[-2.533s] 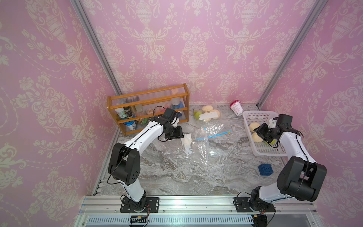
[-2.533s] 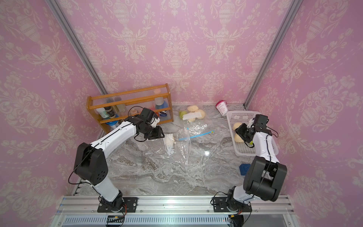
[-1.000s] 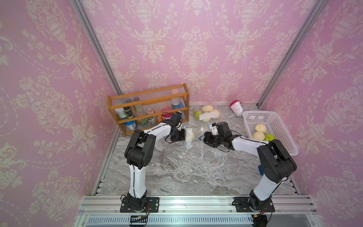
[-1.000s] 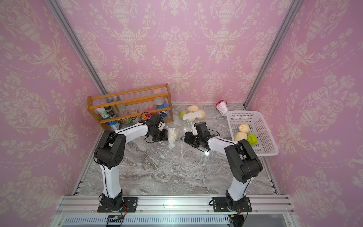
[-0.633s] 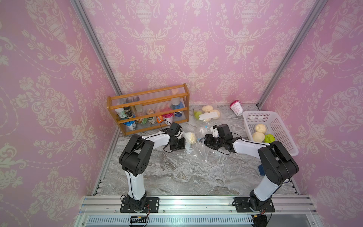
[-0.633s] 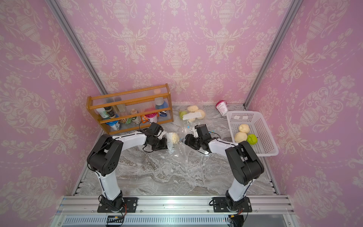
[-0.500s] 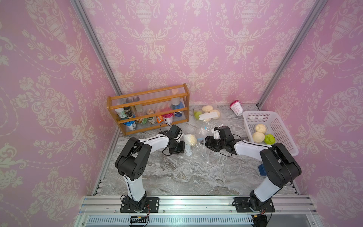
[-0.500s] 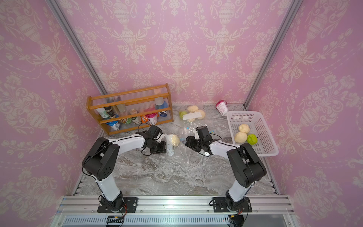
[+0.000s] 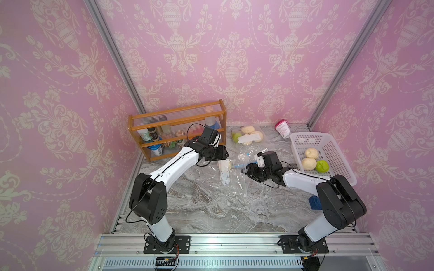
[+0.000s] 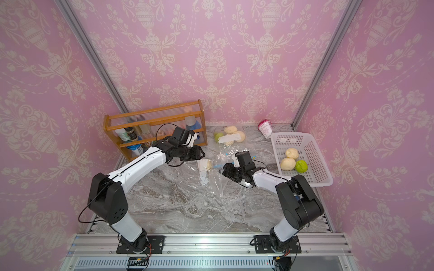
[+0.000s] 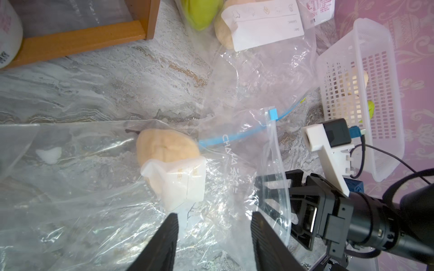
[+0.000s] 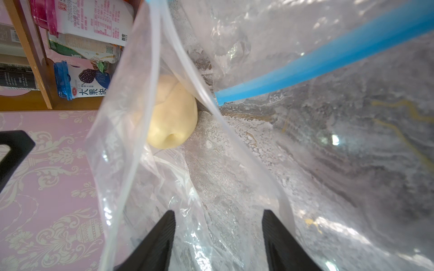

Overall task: Open the zip-top bag and take out the pear
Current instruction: Pick up the pear from the zipper food storage bag.

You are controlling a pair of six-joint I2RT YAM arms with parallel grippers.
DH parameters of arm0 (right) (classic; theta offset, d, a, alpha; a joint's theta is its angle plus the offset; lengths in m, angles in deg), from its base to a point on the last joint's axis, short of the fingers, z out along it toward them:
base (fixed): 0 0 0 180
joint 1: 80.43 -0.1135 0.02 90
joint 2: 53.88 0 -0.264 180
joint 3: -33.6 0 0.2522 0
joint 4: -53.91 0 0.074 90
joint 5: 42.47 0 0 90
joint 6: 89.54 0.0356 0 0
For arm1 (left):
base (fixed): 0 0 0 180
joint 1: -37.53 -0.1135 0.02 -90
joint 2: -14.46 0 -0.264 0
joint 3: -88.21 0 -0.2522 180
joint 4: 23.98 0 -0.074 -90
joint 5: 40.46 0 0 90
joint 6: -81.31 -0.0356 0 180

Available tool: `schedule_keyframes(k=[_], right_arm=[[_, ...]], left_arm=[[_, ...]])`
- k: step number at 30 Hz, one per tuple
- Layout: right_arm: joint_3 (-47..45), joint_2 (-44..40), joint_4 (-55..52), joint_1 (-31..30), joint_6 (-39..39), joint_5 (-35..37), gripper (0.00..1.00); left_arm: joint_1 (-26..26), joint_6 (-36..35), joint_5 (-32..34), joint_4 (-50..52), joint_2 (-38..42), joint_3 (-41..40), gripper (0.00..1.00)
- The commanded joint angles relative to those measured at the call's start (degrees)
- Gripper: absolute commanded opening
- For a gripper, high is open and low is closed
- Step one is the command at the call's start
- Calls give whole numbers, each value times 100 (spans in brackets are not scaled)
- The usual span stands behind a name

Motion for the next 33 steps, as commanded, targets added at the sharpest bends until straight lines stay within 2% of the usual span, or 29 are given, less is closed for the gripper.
schedule_keyframes(k=[1,4,9,14,23,33], right_arm=[[-69,-114,6,-48,17,56,63],[-71,-86,43,-51,40,65,63],[-71,-3,77,-49,72,55,63],[-55,125,147,-44,152,60,63],[-92,394,707,-81,390,118,63],[-11,713,1098,-146,587,78,63]], left_arm=[[-28,-43,468,597,-502,409,54],[-74,9,537,574,-776,445,49],[-164,153,330,207,-1207,318,21],[-174,190,274,-33,-1380,172,2],[-147,498,-99,-863,-1764,-390,0],[-31,623,-276,-1219,-1989,-668,0]])
